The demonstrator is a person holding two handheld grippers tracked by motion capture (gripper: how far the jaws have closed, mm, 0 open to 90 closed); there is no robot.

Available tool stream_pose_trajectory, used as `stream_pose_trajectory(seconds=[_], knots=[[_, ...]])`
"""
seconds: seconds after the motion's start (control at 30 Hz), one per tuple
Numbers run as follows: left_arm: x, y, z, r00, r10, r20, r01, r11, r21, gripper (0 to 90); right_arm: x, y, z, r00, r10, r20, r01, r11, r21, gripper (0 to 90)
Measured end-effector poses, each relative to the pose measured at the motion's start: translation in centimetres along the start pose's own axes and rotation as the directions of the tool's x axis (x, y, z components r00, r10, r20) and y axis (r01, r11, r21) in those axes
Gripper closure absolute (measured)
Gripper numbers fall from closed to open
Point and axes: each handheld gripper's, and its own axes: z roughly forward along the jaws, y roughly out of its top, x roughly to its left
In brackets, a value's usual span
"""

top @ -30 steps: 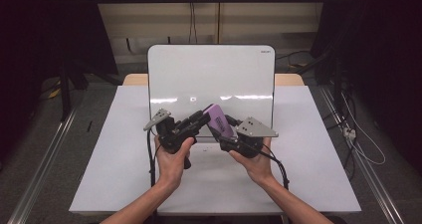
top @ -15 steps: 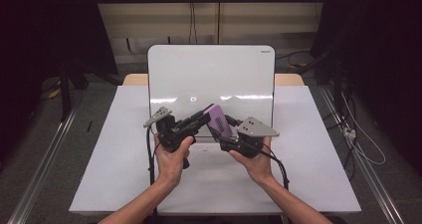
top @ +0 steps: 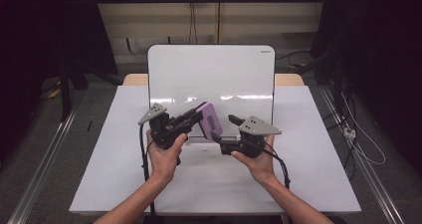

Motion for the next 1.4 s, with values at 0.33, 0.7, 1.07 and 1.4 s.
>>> stream_pose_trajectory(seconds=[0.33, 0.7, 1.07, 1.4], knots=[[1.2, 1.2, -2.0, 0.9807, 0.155, -0.119, -0.146, 0.9864, 0.075, 69.8, -2.0, -1.0, -1.7, 0.9962, 0.034, 0.08, -0.038, 0.999, 0.037, 11.1], [1.5, 2.6, -3.8, 0.9249, 0.306, -0.225, -0.274, 0.9478, 0.163, 70.4, -4.0, -2.5, -4.6, 0.9841, 0.059, 0.168, -0.068, 0.996, 0.052, 8.9], [1.8, 2.9, -3.3, 0.8168, 0.48, -0.32, -0.364, 0.8589, 0.36, 70.8, -4.9, -3.7, -6.8, 0.9757, 0.061, 0.211, -0.08, 0.994, 0.08, 9.0], [1.6, 2.1, -0.7, 0.7118, 0.596, -0.372, -0.386, 0.7741, 0.502, 70.8, -5.0, -4.1, -6.9, 0.9745, 0.062, 0.216, -0.083, 0.993, 0.089, 9.0]])
